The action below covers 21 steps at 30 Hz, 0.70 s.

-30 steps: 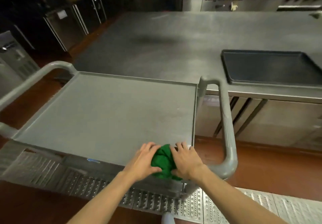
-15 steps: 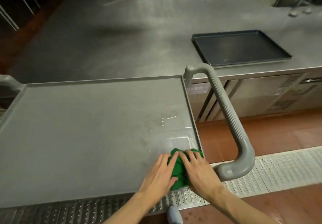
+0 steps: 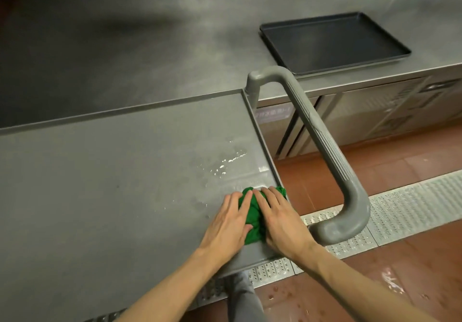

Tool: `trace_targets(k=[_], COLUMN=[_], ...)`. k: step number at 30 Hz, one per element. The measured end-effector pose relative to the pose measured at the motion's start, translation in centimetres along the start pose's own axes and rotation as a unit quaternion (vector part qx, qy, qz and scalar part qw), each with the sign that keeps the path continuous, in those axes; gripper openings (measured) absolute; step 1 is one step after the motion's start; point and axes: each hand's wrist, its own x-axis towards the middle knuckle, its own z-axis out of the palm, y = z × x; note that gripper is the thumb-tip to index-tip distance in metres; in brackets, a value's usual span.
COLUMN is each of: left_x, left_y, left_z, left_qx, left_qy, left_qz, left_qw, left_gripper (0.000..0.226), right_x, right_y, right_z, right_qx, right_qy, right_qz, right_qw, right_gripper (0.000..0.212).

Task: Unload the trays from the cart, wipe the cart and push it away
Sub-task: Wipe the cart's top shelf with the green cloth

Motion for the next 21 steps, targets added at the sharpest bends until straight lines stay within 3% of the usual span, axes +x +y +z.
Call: trace_targets(k=[21], left_x=[19.2], left_y=[-11.0], left_z=[-6.4], left_qx=[0.083], left_qy=[0.09], left_qz=[-0.063], left_qw=[0.99], left_gripper=[0.073], right_x=[24.2], right_y=[4.9], right_z=[-2.7], right_qx=[0.034], right_qy=[0.043], right_qz=[-0.022], right_qw=[0.998], right_gripper=[0.074])
